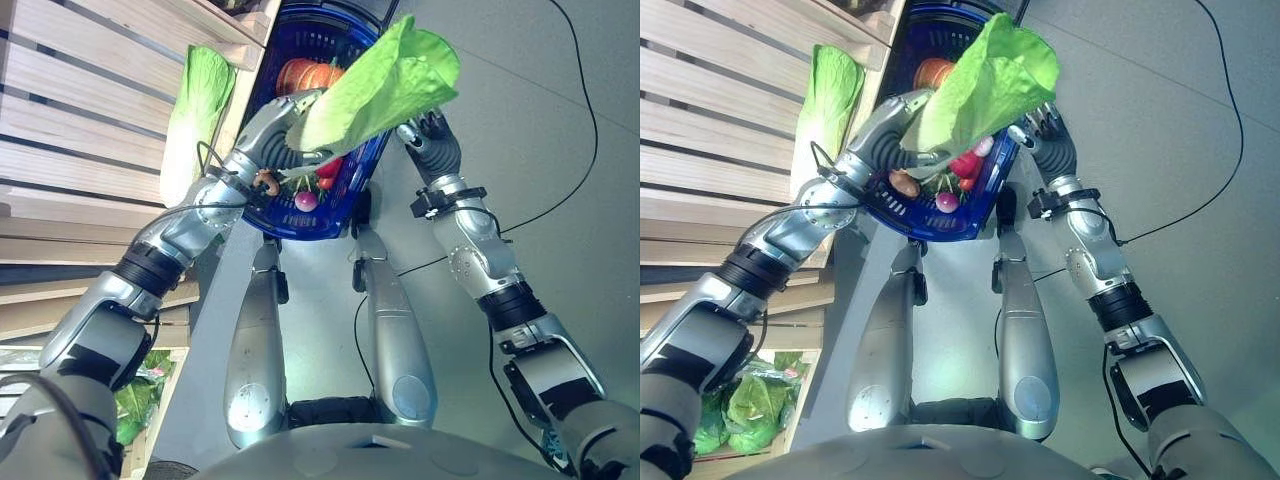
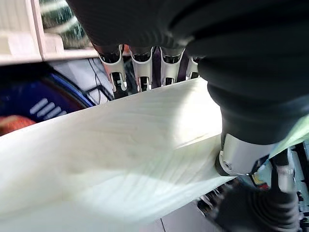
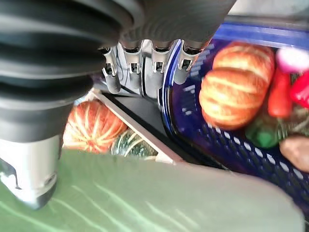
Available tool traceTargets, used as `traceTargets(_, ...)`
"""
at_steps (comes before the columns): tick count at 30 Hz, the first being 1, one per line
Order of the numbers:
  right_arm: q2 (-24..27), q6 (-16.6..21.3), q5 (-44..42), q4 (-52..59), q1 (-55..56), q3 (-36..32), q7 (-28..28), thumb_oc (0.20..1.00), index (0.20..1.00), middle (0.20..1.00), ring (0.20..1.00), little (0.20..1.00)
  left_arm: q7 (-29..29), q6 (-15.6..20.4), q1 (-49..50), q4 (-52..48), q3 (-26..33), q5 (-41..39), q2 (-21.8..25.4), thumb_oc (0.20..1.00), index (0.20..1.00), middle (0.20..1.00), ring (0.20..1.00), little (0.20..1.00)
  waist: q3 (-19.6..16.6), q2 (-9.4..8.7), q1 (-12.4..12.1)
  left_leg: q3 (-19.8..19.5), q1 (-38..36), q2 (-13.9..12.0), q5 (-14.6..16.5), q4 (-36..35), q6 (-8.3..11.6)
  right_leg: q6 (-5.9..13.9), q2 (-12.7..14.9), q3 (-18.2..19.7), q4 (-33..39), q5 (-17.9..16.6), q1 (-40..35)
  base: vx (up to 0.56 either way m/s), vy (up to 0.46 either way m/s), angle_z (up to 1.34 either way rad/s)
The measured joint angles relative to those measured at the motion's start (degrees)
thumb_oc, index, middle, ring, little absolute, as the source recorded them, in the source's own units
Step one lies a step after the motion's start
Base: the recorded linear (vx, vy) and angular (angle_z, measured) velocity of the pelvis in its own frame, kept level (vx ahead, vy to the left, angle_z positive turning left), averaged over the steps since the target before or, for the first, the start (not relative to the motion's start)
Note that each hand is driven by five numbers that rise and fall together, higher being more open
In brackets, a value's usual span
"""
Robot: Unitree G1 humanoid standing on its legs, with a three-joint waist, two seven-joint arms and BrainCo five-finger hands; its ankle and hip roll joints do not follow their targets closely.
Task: Pick up fruits and vegetables into the basket
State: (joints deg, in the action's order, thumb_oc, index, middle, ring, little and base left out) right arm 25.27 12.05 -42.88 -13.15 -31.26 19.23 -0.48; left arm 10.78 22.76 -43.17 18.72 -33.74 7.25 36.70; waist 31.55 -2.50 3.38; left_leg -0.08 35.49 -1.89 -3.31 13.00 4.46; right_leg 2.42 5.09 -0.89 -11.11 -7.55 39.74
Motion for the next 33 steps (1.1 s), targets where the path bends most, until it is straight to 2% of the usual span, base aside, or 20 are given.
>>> traceTargets(9,0.52,-2.18,-3.52,0.78,-0.39,1.88,1.31,1.000,1.000,1.000,1.000,1.000,-1.03,-0.02,-0.02,0.00,-0.34,-1.08,0.01,0.200,0.200,0.200,0.200,0.200,0.01,-0.03,0.04,-0.04,0.00,-0.04,-0.12,-0.34,0.04,-0.04,-0.04,-0.08,0.19,-0.03,0.02,0.00,-0.003,0.00)
traceTargets(18,0.69,-2.66,-6.78,2.16,-0.38,2.14,3.54,1.000,1.000,1.000,1.000,1.000,-1.98,-0.24,-0.50,-0.02,-0.38,-1.15,0.04,0.200,0.200,0.200,0.200,0.200,0.02,-0.06,-0.04,-0.11,0.02,-0.05,-0.12,-0.44,0.04,-0.24,-0.04,-0.17,0.19,-0.17,0.02,0.00,0.000,0.00)
traceTargets(25,1.78,-3.89,-7.79,4.82,-0.61,5.05,6.23,1.000,1.000,1.000,1.000,1.000,-3.54,-3.32,-0.76,0.02,-2.16,-1.14,0.18,0.200,0.200,0.200,0.200,0.200,0.03,-0.07,0.00,-0.12,0.05,-0.07,-0.12,-0.43,0.04,0.04,-0.04,-0.20,0.23,0.02,0.04,0.00,0.000,0.00)
traceTargets(33,2.98,-3.89,-7.78,5.19,-1.13,6.01,6.28,1.000,1.000,1.000,1.000,1.000,-3.84,-5.74,-0.72,0.00,-3.37,-1.84,0.12,0.200,0.200,0.200,0.200,0.200,0.05,-0.11,-0.08,-0.30,0.28,-0.07,-0.12,-0.53,0.04,0.03,-0.02,-0.48,0.50,0.01,0.07,0.00,-0.001,0.00)
